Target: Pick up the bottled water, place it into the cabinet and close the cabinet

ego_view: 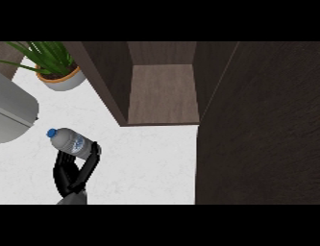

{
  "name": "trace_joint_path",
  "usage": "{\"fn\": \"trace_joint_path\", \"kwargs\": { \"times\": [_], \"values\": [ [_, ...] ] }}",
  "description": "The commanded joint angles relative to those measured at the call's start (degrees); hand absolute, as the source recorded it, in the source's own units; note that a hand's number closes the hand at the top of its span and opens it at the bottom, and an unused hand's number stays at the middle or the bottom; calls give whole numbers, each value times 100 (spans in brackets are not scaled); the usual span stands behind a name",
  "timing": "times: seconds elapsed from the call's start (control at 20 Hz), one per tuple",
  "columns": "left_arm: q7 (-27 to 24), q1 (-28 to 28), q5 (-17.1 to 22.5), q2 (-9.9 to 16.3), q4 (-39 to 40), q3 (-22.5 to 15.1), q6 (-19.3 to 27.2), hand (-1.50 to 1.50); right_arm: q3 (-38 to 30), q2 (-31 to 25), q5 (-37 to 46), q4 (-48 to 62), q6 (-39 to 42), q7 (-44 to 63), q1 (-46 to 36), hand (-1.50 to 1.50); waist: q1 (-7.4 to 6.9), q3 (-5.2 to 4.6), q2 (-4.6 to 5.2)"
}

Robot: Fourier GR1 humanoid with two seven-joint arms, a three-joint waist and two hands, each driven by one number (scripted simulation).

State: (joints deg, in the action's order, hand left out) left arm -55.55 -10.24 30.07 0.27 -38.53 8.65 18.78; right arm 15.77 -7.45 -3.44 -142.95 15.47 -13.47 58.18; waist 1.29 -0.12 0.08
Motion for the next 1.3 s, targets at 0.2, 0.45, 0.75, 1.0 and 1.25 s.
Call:
{"fn": "trace_joint_path", "kwargs": {
  "times": [0.2, 0.45, 0.75, 1.0, 1.25],
  "values": [
    [-860, -625, 398, -25, 1126, 307, -776, 150, -127, -15, -229, -500, -43, 180, 6, -150, 0, 0, 7],
    [-666, -558, 35, 96, 1096, 111, -1149, 150, -255, -214, -449, -717, 139, 116, 389, -150, 22, 4, -10],
    [49, -296, -659, 206, 789, -1064, -2731, 150, 33, 7, -83, -240, 8, -52, 77, -150, -9, 6, -20],
    [221, -232, -807, 5, 532, -1319, -2788, 150, -54, -54, -174, -155, 88, -92, 67, -150, -65, 13, -27],
    [1015, -522, -411, -21, -110, -1509, -2482, 150, 120, -12, -99, -354, 43, -118, 341, -150, -45, 11, -26]
  ]
}}
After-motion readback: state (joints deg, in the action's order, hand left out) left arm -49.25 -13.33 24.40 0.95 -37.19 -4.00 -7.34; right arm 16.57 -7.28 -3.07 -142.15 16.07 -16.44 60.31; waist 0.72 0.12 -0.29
